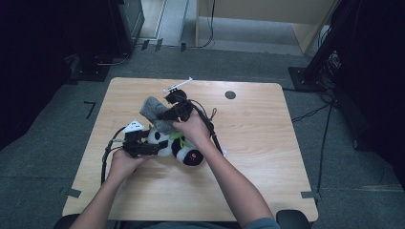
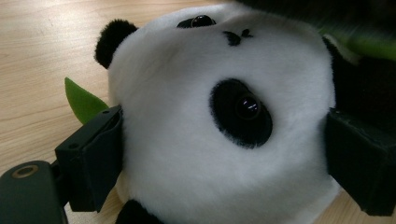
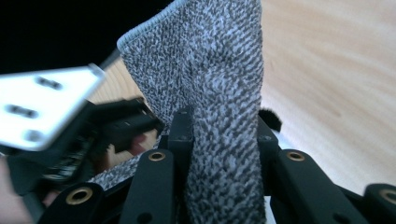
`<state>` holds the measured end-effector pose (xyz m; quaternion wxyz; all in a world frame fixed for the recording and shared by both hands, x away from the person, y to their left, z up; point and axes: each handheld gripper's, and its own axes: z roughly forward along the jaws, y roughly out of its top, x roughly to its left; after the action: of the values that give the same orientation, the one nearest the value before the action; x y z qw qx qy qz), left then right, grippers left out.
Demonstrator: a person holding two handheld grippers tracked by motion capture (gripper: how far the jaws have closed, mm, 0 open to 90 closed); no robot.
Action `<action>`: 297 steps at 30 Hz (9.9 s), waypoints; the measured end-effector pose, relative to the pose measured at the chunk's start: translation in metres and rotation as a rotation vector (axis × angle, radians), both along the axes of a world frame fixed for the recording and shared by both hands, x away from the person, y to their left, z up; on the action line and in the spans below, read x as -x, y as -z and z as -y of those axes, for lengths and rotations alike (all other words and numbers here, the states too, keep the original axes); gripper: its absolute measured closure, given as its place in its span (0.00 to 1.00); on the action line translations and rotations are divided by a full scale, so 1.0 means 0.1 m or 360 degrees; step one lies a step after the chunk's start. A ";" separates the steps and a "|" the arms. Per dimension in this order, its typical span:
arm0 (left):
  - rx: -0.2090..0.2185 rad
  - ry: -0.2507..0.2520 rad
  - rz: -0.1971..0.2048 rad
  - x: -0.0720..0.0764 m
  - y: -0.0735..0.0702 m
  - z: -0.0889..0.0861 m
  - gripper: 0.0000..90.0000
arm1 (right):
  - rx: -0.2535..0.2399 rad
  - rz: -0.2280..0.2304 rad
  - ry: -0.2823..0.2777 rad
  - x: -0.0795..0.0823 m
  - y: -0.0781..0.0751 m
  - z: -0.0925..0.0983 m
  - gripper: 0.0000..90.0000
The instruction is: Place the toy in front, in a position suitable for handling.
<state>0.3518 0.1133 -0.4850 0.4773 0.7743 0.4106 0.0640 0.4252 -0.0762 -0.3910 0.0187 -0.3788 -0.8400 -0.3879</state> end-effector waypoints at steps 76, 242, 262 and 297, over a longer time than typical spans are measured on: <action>-0.0038 -0.0031 -0.0013 -0.01 -0.03 0.05 0.20 | 0.0153 0.0061 0.0177 0.16 0.16 0.73 0.83; -0.0062 -0.0065 -0.0144 -0.06 -0.10 0.08 0.24 | -0.0170 0.0145 0.0215 0.89 0.60 1.61 0.84; -0.0060 -0.0030 -0.0143 -0.07 -0.10 0.07 0.23 | -0.0092 0.0037 0.0259 0.97 0.84 1.79 0.85; -0.0040 -0.0032 -0.0139 -0.08 -0.09 0.06 0.21 | -0.0128 0.0260 0.0326 1.01 0.16 1.88 0.85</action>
<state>0.3599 0.1073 -0.4762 0.4486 0.7780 0.4380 0.0402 0.3245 -0.2643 -0.4073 -0.0743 -0.4288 -0.7793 -0.4508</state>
